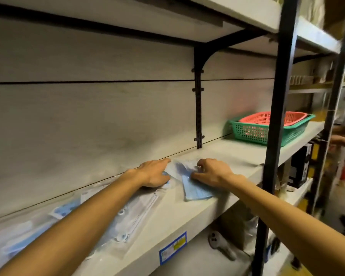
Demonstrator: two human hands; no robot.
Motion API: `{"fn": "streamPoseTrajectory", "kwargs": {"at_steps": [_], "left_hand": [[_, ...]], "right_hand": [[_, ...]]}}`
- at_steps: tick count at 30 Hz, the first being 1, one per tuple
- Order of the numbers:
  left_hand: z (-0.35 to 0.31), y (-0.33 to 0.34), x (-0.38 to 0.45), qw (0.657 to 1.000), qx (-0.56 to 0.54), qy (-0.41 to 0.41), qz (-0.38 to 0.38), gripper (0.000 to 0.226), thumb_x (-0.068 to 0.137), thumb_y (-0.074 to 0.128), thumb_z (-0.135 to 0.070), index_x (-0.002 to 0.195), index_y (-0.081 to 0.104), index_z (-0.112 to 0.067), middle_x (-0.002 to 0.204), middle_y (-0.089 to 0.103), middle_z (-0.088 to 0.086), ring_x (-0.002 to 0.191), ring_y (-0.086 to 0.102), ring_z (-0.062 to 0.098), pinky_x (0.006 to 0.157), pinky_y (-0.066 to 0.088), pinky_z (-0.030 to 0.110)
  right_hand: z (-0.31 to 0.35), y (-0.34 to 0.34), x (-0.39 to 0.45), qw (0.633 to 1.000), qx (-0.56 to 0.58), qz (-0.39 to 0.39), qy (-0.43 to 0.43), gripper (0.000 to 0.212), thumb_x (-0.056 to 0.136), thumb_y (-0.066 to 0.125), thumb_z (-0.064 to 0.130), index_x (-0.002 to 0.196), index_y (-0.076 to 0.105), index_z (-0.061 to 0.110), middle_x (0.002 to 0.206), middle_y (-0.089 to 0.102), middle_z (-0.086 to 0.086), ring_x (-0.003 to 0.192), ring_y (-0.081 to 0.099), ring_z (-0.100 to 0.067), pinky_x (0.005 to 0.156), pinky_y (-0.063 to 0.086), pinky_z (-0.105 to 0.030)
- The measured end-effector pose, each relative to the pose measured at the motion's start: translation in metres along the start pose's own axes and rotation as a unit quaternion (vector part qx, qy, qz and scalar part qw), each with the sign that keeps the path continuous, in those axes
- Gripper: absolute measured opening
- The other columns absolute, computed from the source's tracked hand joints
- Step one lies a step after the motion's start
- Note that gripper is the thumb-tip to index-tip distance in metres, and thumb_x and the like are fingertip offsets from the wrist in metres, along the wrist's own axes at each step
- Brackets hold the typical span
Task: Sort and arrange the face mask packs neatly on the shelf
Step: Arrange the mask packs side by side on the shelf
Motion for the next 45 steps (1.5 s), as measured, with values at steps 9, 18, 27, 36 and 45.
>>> {"fn": "streamPoseTrajectory", "kwargs": {"at_steps": [9,18,27,36,45], "left_hand": [[0.000,-0.005,0.029,0.999,0.034,0.019,-0.015,0.048,0.092,0.057,-0.051,0.137,0.057,-0.035,0.128,0.061,-0.003,0.119,0.059,0.022,0.096,0.049,0.036],[-0.034,-0.013,0.016,0.995,-0.081,0.015,0.052,0.072,0.083,0.047,-0.051,0.153,0.035,-0.041,0.163,0.031,-0.010,0.146,0.031,0.015,0.119,0.028,0.036],[-0.058,0.006,0.009,0.988,-0.137,-0.036,-0.057,0.069,0.088,0.068,-0.057,0.147,0.045,-0.030,0.142,0.059,-0.004,0.125,0.058,0.021,0.103,0.048,0.042],[-0.066,-0.009,-0.035,0.859,-0.420,-0.135,-0.262,0.068,0.078,0.075,0.005,0.137,0.055,-0.021,0.111,0.070,0.004,0.083,0.064,0.016,0.084,0.059,0.037],[-0.034,-0.062,-0.176,0.657,-0.667,-0.198,-0.290,0.038,0.085,0.062,0.012,0.119,0.062,-0.006,0.124,0.069,0.021,0.111,0.068,0.040,0.100,0.052,0.057]], "right_hand": [[-0.047,0.007,0.031,0.900,0.414,-0.114,0.078,0.035,0.095,0.059,0.039,0.074,0.068,0.012,0.069,0.065,-0.006,0.066,0.055,-0.021,0.062,0.045,-0.031],[-0.055,0.013,0.039,0.821,0.552,-0.107,0.105,0.029,0.095,0.059,0.033,0.088,0.071,0.006,0.083,0.069,-0.011,0.076,0.058,-0.025,0.069,0.048,-0.037],[-0.062,0.009,0.037,0.683,0.711,-0.091,0.141,0.033,0.098,0.055,0.030,0.102,0.070,0.001,0.097,0.075,-0.018,0.090,0.071,-0.035,0.083,0.061,-0.046],[-0.051,-0.008,0.016,0.653,0.730,-0.190,0.069,0.046,0.098,0.052,0.055,0.095,0.068,0.012,0.094,0.074,-0.017,0.075,0.073,-0.029,0.049,0.053,-0.027],[0.058,-0.043,-0.064,0.612,0.781,-0.105,-0.063,0.006,0.091,0.069,0.015,0.097,0.067,0.013,0.085,0.076,0.002,0.073,0.073,-0.020,0.055,0.058,-0.026]]}}
Point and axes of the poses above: each hand's wrist, its own x-axis towards the middle knuckle, its own y-axis out of the palm, z = x × y, the point moved 2 cm from there along x, towards the middle knuckle
